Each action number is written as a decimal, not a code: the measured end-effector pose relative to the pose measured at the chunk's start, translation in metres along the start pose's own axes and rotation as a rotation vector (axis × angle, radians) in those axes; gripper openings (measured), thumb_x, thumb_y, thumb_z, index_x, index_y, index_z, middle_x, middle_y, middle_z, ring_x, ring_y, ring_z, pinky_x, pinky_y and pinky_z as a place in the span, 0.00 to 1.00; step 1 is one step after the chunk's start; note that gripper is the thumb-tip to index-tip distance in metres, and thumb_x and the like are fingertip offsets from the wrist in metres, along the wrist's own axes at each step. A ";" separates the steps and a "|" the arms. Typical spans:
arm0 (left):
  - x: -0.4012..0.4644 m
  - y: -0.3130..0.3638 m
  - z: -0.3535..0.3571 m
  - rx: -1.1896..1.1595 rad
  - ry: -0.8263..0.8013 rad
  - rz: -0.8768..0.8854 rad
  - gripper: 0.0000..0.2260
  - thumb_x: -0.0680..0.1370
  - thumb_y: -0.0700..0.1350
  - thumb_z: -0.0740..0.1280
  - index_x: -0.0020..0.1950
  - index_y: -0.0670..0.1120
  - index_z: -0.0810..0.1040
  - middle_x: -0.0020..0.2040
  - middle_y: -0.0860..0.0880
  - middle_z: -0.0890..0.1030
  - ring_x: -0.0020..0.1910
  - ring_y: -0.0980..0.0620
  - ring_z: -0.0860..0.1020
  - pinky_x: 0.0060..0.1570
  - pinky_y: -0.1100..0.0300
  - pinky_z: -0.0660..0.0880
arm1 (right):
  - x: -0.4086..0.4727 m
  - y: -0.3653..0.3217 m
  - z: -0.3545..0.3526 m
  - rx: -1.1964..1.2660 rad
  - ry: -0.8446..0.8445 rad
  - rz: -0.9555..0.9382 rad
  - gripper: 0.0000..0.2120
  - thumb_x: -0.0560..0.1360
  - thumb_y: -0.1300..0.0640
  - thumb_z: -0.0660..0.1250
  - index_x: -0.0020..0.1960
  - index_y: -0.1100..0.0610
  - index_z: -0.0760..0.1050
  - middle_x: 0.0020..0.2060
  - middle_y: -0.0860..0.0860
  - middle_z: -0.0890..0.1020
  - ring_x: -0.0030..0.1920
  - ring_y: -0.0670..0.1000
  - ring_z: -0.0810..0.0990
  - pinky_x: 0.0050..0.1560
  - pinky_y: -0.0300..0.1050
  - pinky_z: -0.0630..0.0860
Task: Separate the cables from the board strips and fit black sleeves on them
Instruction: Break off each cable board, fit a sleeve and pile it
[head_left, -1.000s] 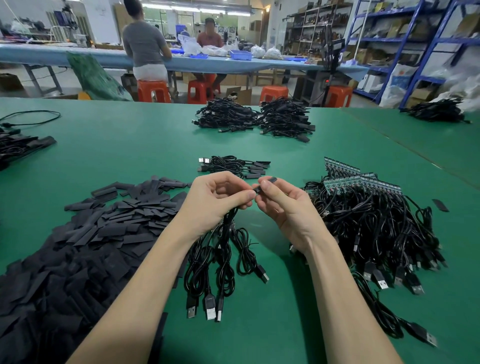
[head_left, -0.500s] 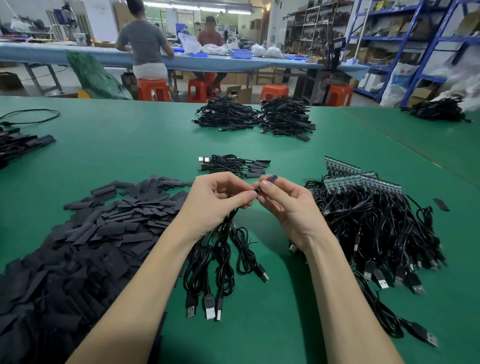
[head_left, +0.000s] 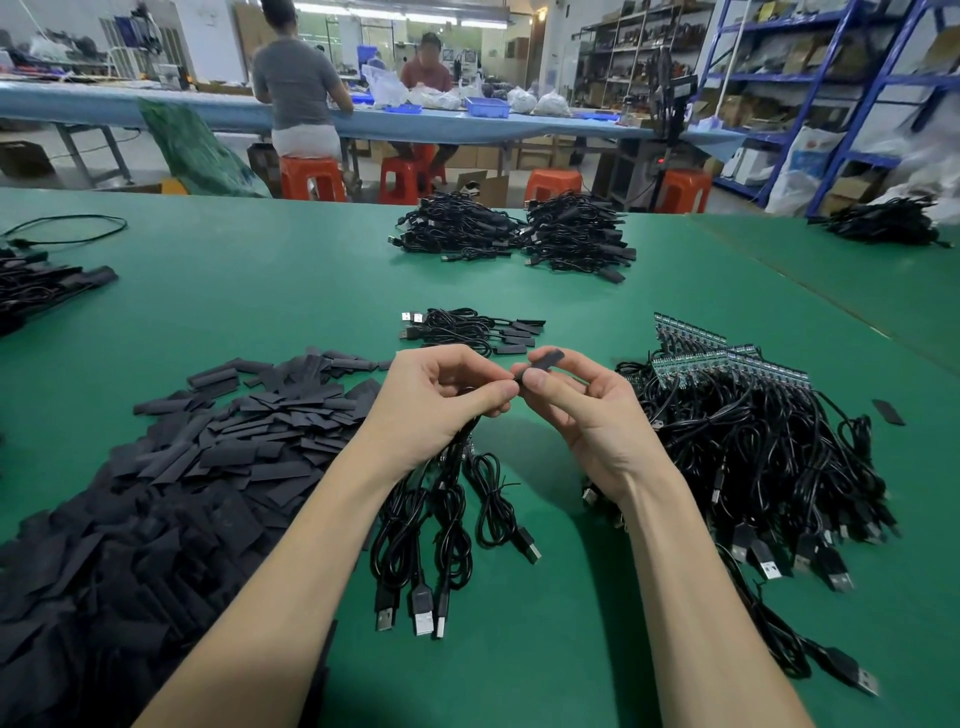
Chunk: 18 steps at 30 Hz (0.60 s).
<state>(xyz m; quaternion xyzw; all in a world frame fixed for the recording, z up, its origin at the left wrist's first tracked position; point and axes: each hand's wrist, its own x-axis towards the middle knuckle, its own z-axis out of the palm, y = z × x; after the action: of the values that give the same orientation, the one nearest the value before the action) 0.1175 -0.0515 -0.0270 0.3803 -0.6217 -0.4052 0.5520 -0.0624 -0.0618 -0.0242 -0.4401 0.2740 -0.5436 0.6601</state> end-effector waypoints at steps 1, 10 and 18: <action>0.000 0.000 0.000 -0.001 -0.003 0.000 0.07 0.73 0.36 0.77 0.42 0.48 0.86 0.38 0.44 0.86 0.37 0.51 0.84 0.42 0.64 0.79 | 0.000 0.000 0.000 0.004 -0.002 0.005 0.10 0.67 0.65 0.74 0.48 0.59 0.81 0.45 0.59 0.87 0.46 0.51 0.86 0.49 0.37 0.80; 0.000 -0.001 -0.002 -0.034 -0.052 0.010 0.07 0.73 0.35 0.76 0.42 0.47 0.85 0.38 0.43 0.86 0.38 0.51 0.84 0.42 0.62 0.79 | 0.000 0.000 -0.002 -0.035 -0.038 0.070 0.12 0.67 0.62 0.74 0.50 0.60 0.79 0.44 0.57 0.87 0.41 0.48 0.85 0.47 0.36 0.80; 0.002 -0.002 0.000 -0.029 -0.001 -0.028 0.06 0.73 0.35 0.76 0.46 0.43 0.83 0.39 0.44 0.86 0.38 0.50 0.84 0.45 0.61 0.81 | 0.002 0.002 0.000 0.029 0.032 -0.005 0.15 0.70 0.59 0.74 0.56 0.60 0.80 0.47 0.58 0.86 0.43 0.50 0.85 0.47 0.38 0.81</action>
<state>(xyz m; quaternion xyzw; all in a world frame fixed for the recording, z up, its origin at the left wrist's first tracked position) 0.1179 -0.0542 -0.0284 0.3807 -0.6107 -0.4218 0.5515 -0.0612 -0.0641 -0.0256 -0.4226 0.2755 -0.5561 0.6605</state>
